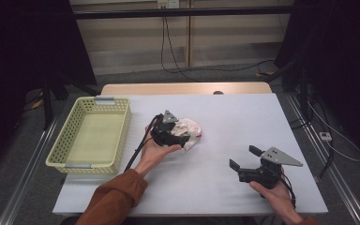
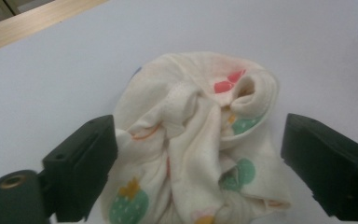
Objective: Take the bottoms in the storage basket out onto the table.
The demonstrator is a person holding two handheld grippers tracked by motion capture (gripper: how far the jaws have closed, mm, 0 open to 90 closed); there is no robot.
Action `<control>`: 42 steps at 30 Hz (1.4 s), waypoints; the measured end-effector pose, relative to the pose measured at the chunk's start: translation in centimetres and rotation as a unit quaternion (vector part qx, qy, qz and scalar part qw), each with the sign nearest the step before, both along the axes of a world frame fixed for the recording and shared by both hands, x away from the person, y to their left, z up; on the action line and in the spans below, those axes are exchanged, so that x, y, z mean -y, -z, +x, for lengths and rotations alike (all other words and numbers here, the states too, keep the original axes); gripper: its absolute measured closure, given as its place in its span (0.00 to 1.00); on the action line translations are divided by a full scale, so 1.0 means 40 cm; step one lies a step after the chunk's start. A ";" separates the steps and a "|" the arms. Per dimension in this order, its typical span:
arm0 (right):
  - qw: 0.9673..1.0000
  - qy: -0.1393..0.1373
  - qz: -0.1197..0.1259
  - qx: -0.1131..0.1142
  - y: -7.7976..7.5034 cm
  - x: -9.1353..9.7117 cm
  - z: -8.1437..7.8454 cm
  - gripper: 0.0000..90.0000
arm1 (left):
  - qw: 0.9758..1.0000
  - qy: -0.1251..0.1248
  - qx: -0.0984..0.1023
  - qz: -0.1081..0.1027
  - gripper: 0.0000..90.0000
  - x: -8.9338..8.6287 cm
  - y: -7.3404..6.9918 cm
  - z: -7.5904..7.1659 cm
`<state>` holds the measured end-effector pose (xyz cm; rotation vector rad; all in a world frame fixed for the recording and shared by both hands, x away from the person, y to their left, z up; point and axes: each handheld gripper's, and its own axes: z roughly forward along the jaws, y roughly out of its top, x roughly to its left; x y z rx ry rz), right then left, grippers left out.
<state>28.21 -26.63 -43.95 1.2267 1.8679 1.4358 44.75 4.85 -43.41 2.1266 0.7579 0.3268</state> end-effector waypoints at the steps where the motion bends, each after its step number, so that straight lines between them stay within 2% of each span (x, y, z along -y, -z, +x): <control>1: 1.000 -0.001 -0.001 0.000 0.000 -0.001 0.001 0.05 | 1.000 -0.001 -0.001 -0.001 0.09 0.000 -0.003 -0.002; 4: 1.000 -0.005 -0.002 0.001 -0.001 -0.006 0.001 0.05 | 1.000 0.010 0.000 -0.007 0.06 -0.005 -0.018 -0.010; 7: 1.000 -0.004 -0.002 0.001 -0.002 -0.007 0.000 0.05 | 0.999 0.020 0.007 -0.025 0.06 -0.008 -0.036 -0.022; 10: 1.000 -0.004 -0.002 0.003 -0.004 -0.009 -0.002 0.05 | 0.999 0.022 0.025 -0.018 0.06 -0.006 -0.052 -0.037; 12: 1.000 -0.005 -0.005 0.003 -0.004 -0.010 -0.001 0.05 | 1.000 0.019 0.018 -0.014 0.06 -0.008 -0.060 -0.043; 14: 1.000 -0.004 -0.006 0.002 -0.004 -0.012 0.000 0.05 | 0.999 0.025 0.011 -0.026 0.07 -0.011 -0.065 -0.045; 20: 1.000 -0.007 -0.003 -0.001 -0.003 -0.015 0.000 0.05 | 0.999 -0.004 0.039 -0.005 0.07 -0.025 -0.097 -0.064; 22: 1.000 -0.005 -0.002 -0.001 -0.003 -0.013 0.000 0.05 | 0.999 -0.013 0.039 0.005 0.07 -0.032 -0.101 -0.067; 24: 1.000 -0.003 -0.002 0.000 -0.004 -0.011 0.000 0.05 | 0.999 -0.009 0.030 -0.009 0.07 -0.042 -0.104 -0.067; 27: 1.000 -0.003 -0.003 0.001 -0.004 -0.012 0.000 0.05 | 0.998 -0.017 0.050 -0.018 0.07 -0.052 -0.107 -0.077; 31: 1.000 -0.002 -0.004 0.001 -0.003 -0.012 0.000 0.05 | 0.997 -0.014 0.068 -0.027 0.06 -0.064 -0.114 -0.089; 33: 1.000 0.000 -0.004 0.001 -0.004 -0.011 -0.001 0.05 | 0.997 -0.013 0.074 -0.029 0.06 -0.071 -0.120 -0.095; 35: 1.000 0.000 -0.004 0.001 -0.004 -0.011 -0.001 0.05 | 0.996 -0.006 0.078 -0.042 0.06 -0.081 -0.128 -0.102; 42: 1.000 0.001 -0.004 0.000 -0.004 -0.010 -0.001 0.05 | 0.994 -0.008 0.098 -0.049 0.05 -0.102 -0.152 -0.122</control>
